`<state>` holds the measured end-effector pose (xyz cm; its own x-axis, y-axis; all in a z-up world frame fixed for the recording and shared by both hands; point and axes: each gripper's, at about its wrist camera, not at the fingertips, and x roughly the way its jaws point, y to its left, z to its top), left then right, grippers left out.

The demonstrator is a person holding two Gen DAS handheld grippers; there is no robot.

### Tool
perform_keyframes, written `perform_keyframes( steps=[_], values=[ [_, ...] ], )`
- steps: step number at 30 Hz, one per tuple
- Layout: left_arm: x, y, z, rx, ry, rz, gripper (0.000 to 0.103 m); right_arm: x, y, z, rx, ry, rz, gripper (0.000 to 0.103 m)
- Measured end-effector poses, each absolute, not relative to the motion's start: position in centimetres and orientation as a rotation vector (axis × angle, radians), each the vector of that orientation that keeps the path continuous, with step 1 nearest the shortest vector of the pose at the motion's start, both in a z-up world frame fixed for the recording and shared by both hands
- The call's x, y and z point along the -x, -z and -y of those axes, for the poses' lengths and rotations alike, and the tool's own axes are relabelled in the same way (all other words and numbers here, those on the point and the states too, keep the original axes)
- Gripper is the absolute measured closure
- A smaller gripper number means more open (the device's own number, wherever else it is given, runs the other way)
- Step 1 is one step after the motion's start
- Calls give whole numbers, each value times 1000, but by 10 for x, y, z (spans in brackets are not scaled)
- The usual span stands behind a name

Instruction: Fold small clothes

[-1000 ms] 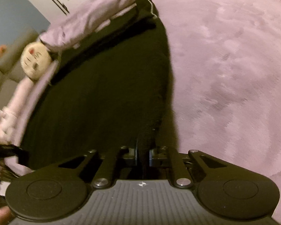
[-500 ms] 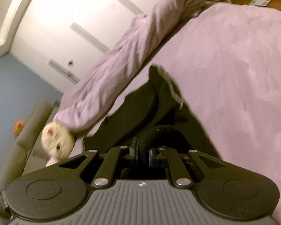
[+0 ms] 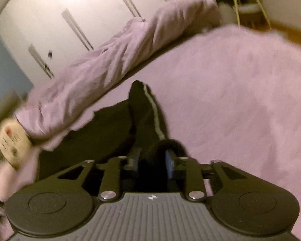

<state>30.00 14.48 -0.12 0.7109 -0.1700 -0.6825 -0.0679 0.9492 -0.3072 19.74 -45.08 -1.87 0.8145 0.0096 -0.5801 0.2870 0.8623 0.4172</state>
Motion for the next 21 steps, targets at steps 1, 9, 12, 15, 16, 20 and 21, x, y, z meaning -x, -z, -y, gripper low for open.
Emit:
perform_keyframes(
  steps=[1,9,12,15,16,20,21],
  values=[
    [-297,1,-146,282,59,-771,20,-192,14,447,-409,189,-591,53],
    [-284,19,-140,48,215,-821,12,-189,14,410,107,11,-653,37],
    [-294,30,-127,29,269,-823,8,-201,19,399,219,8,-669,33],
    [-310,36,-117,15,273,-819,7,-217,20,404,205,10,-675,30],
    [-316,37,-114,14,277,-819,7,-222,20,406,197,7,-681,29],
    [-332,35,-102,-35,302,-782,7,-240,24,407,181,-19,-700,26],
    [-336,34,-100,-42,310,-774,9,-246,26,410,156,-33,-709,26]
  ],
)
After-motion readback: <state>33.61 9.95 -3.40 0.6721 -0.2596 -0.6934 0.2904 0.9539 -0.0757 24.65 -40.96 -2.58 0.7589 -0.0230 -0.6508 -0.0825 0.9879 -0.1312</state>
